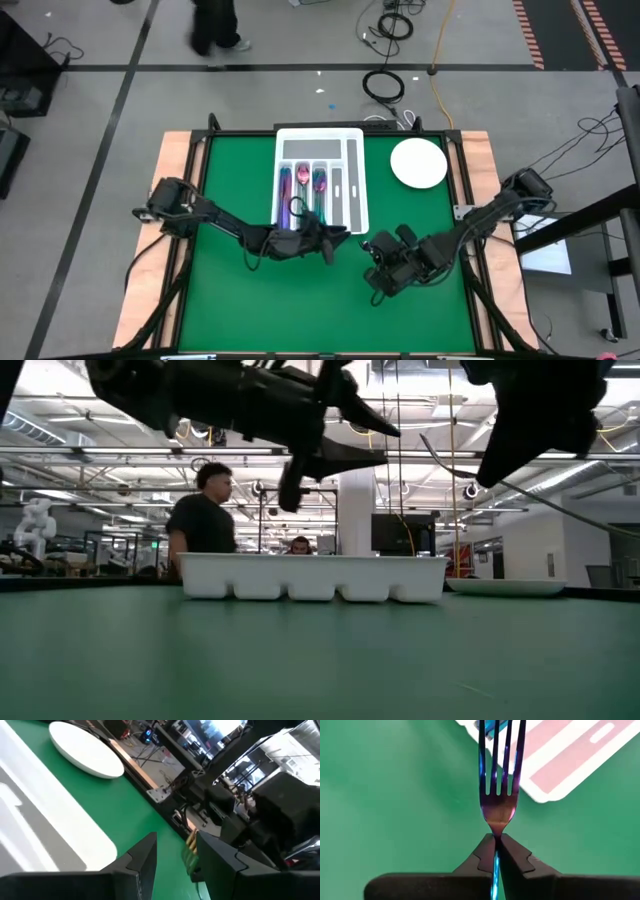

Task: Sort silverware
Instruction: Put the blue fork into the silverware tray

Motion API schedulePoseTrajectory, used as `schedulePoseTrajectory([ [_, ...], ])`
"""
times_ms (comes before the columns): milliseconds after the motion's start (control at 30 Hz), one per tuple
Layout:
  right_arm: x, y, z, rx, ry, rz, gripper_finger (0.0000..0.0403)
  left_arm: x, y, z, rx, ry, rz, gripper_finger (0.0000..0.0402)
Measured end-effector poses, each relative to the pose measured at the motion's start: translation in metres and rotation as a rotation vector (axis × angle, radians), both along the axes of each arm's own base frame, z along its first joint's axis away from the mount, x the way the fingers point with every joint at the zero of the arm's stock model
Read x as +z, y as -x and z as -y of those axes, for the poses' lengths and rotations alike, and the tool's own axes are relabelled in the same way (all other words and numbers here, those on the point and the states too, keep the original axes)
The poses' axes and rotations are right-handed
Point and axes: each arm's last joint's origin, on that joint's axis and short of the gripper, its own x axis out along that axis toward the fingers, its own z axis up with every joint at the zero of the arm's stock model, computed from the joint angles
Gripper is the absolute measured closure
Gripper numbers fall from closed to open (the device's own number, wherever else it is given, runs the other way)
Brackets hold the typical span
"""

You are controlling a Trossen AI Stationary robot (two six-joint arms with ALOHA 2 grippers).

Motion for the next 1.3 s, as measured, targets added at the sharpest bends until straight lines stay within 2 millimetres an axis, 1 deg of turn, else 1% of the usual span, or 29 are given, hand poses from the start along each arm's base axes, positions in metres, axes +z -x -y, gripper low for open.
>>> schedulePoseTrajectory([
  [167,0.004,-0.003,0.011,0.008,0.029,-0.011,0.0403,-0.006,-0.012,0.003,-0.001,-0.004,-0.003,0.0263],
  [500,0.011,-0.012,0.032,-0.013,0.09,0.026,0.0403,-0.021,-0.015,0.004,0.037,0.013,-0.021,0.0263],
  [933,0.018,-0.029,0.042,0.019,0.089,0.123,0.0403,-0.017,-0.015,0.003,0.087,0.019,0.016,0.0263],
  [1133,0.02,-0.035,0.048,0.016,0.099,0.156,0.0403,-0.015,-0.014,0.0,0.206,0.013,0.042,0.0263],
  [1300,0.02,-0.036,0.047,0.023,0.096,0.164,0.0403,-0.011,-0.015,-0.004,0.235,-0.007,0.071,0.0263],
])
